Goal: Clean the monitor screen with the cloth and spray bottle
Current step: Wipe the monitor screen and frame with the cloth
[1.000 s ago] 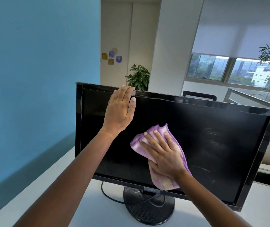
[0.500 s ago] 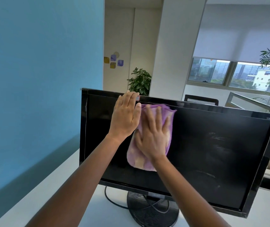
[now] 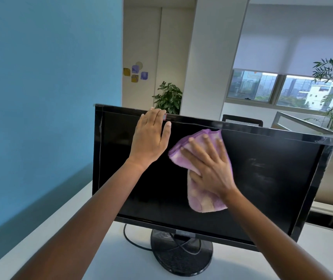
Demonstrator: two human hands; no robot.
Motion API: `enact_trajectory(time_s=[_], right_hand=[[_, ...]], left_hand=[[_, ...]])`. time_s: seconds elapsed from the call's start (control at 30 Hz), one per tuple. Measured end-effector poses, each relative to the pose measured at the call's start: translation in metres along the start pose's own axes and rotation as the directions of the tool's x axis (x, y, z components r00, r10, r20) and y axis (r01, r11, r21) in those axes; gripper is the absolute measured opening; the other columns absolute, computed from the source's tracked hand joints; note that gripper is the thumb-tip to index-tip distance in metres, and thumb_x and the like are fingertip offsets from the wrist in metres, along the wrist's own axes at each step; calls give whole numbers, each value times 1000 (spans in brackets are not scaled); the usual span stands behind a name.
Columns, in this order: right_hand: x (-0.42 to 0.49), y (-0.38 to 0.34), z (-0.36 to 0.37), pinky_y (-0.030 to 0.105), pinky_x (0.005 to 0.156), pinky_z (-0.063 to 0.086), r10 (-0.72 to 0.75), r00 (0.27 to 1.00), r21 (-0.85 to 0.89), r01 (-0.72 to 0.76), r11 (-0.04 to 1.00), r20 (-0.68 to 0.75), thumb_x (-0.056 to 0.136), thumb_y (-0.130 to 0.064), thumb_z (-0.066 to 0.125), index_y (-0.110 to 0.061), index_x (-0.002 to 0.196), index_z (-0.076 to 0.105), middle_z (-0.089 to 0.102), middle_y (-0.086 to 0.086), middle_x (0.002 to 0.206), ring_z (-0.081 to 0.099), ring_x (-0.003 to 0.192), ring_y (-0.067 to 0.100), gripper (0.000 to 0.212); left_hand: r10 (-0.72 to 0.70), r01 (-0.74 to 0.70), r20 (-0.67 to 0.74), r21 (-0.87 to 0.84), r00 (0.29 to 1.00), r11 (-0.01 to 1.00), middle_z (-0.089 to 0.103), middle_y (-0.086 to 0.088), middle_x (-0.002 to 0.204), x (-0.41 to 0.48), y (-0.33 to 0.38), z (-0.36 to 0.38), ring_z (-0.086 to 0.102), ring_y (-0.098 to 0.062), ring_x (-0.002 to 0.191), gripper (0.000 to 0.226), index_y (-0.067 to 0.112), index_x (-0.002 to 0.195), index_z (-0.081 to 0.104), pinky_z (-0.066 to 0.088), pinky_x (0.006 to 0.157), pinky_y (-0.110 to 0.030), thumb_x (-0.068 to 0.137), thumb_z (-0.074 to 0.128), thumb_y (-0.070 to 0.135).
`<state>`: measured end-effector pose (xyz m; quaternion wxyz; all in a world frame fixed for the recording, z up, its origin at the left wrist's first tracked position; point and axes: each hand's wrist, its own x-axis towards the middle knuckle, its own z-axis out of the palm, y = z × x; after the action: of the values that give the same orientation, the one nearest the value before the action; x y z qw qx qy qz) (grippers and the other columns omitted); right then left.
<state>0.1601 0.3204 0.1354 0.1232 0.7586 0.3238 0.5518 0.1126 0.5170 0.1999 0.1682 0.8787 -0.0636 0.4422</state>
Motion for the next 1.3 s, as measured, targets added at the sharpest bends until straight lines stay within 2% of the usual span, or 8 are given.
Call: enact_trajectory(time_s=[0.1, 0.23, 0.4, 0.67, 0.83, 1.0, 1.13, 1.3], right_hand=[[-4, 41, -12, 53, 114, 0, 152, 984, -45, -157, 987, -95, 85, -41, 40, -35, 137, 32, 23, 0, 145, -2, 143, 26, 53], [-5, 63, -19, 54, 113, 15, 375, 912, 49, -372, 927, -163, 93, -39, 41, -32, 138, 34, 23, 4, 147, 16, 138, 33, 46], [-16, 33, -8, 51, 114, 9, 415, 907, 55, -411, 910, -77, 93, -50, 34, -29, 141, 32, 23, 5, 150, 8, 142, 29, 52], [-71, -43, 16, 47, 116, -3, 167, 983, 86, -173, 981, 73, 85, -46, 41, -35, 145, 10, -9, -6, 156, -6, 144, 22, 68], [-122, -83, 27, 48, 116, -1, -164, 963, 92, 147, 985, 215, 83, -43, 42, -39, 142, 23, 13, -8, 154, -3, 144, 20, 62], [-125, -69, 18, 48, 116, -1, -288, 929, 77, 277, 958, 235, 84, -42, 38, -37, 141, 25, 11, -11, 154, 4, 143, 19, 59], [-106, -15, 9, 52, 114, -1, -253, 953, 9, 255, 967, 167, 80, -46, 39, -36, 144, 15, 14, -10, 152, -7, 144, 23, 69], [-73, 59, -4, 51, 114, 2, 20, 1000, -7, -20, 1000, -15, 83, -43, 42, -36, 144, 9, 13, -5, 154, -7, 144, 22, 70]], left_hand=[[28, -28, 33, 16, 999, 999, 40, -8, 144, 1, 5, -2, 25, -22, 140, 71, 11, 136, 36, 14, 119, -41, 85, 4, 48], [113, -113, 64, -6, 992, 994, 32, -6, 150, -3, 26, 9, 18, -20, 143, 69, 12, 142, 28, 7, 118, -36, 86, 6, 47], [70, -69, 35, -6, 997, 998, 26, -9, 153, -6, 38, 25, 15, -21, 144, 68, 10, 144, 22, 1, 116, -31, 87, 6, 45], [68, -67, -30, 30, 997, 997, 33, -15, 148, -9, 40, 33, 24, -27, 141, 61, 5, 141, 28, 9, 115, -37, 92, 17, 39], [40, -40, -42, -3, 998, 999, 28, -11, 151, -10, 41, 34, 18, -23, 143, 62, 8, 143, 24, 4, 116, -34, 91, 14, 41], [0, -1, -46, -21, 999, 1000, 28, -10, 152, -10, 47, 33, 17, -22, 143, 66, 10, 143, 24, 5, 117, -34, 89, 9, 44], [-13, 11, -47, -34, 999, 999, 33, -11, 149, -6, 55, 30, 19, -23, 143, 71, 8, 140, 30, 5, 117, -37, 86, 5, 47], [79, -78, 23, -50, 997, 996, 30, -7, 151, -2, 74, 35, 13, -21, 144, 73, 10, 142, 27, -1, 116, -35, 84, 2, 47]])
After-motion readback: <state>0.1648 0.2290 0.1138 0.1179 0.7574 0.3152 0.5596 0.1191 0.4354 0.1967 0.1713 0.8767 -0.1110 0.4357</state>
